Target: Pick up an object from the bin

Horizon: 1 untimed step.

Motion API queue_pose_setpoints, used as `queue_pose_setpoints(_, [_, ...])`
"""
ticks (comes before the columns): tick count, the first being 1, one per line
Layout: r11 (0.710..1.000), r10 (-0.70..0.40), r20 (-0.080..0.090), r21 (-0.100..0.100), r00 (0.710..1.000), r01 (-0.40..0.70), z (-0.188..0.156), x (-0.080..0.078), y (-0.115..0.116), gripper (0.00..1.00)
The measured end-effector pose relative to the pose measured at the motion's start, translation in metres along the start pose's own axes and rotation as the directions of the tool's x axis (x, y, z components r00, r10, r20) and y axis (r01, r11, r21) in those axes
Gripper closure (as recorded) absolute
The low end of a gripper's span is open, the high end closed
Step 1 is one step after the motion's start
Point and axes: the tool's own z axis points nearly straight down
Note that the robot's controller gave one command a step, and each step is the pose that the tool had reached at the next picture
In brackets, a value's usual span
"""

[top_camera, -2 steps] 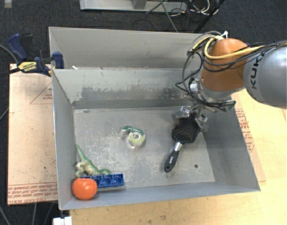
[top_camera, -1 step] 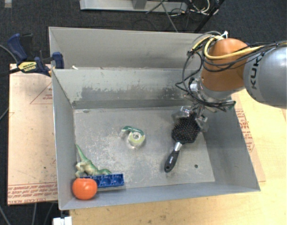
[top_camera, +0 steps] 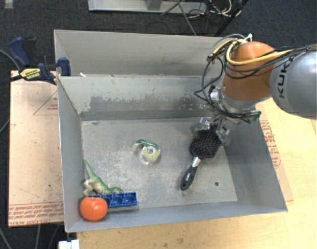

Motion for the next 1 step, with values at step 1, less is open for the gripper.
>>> queue_pose_setpoints(1, [1.000, 0.000, -0.001, -0.005, 1.000, 0.000, -0.0166, -0.0001, 0.0017, 1.00])
